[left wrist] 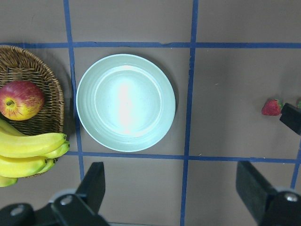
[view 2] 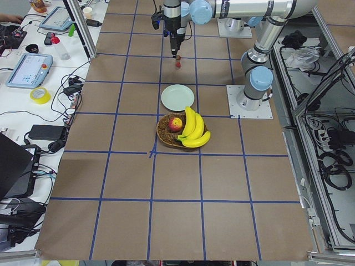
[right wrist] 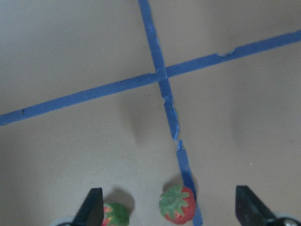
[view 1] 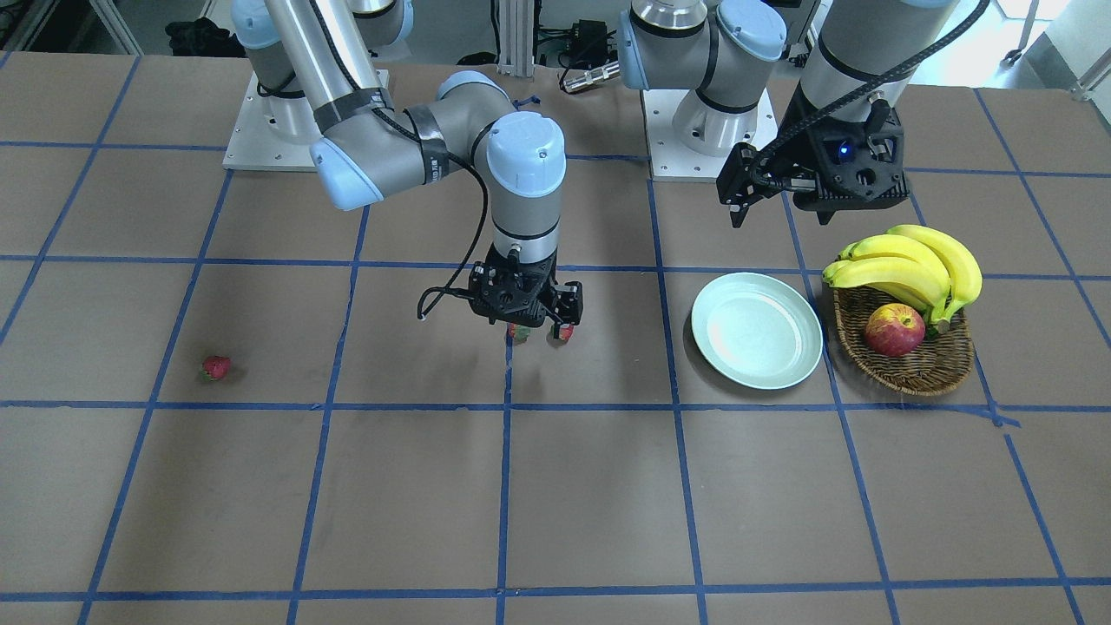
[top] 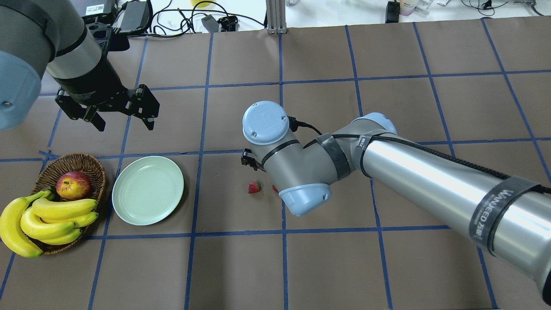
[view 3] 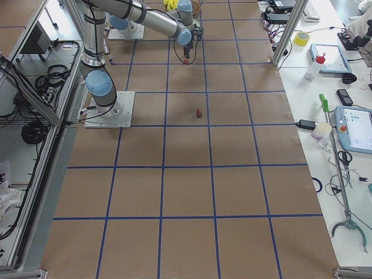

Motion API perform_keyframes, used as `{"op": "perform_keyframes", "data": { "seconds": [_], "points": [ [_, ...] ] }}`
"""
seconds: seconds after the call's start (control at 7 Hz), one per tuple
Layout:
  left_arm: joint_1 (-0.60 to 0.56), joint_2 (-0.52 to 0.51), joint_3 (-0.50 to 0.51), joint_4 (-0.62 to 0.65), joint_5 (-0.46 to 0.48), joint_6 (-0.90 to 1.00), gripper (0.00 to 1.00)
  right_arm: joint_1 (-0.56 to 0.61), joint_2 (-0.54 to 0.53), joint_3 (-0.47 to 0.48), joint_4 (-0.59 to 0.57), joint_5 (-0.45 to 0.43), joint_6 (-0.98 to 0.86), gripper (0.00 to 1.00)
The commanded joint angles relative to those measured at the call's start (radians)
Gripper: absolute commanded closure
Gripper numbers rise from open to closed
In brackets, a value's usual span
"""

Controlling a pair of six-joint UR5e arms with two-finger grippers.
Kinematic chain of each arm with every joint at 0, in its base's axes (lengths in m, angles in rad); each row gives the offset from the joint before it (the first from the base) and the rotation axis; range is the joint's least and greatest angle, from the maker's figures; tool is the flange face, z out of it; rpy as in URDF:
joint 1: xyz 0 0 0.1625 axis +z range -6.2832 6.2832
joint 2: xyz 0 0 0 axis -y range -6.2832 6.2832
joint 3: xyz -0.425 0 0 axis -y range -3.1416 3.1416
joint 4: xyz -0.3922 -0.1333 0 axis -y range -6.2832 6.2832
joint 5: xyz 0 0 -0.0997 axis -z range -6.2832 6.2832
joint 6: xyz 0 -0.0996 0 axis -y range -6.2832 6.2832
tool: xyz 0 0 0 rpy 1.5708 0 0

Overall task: Collect all strawberries into plate
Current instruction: 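Carry the strawberry with the right gripper and set it beside the first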

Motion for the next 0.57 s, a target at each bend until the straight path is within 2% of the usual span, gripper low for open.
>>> {"op": "perform_keyframes", "data": {
  "seconds": [0.0, 0.29, 0.43],
  "points": [
    [0.000, -0.001, -0.001, 0.000, 0.001, 0.000, 0.00, -0.200, -0.061, -0.030, 0.109, -0.002, -0.314, 0.00],
    [-0.002, -0.002, -0.001, -0.002, 0.001, 0.000, 0.00, -0.388, -0.074, -0.003, 0.112, -0.002, -0.583, 0.00],
    [-0.002, -0.002, -0.001, 0.000, 0.001, 0.000, 0.00, -0.472, -0.070, 0.040, 0.101, -0.014, -0.714, 0.00]
  ]
}}
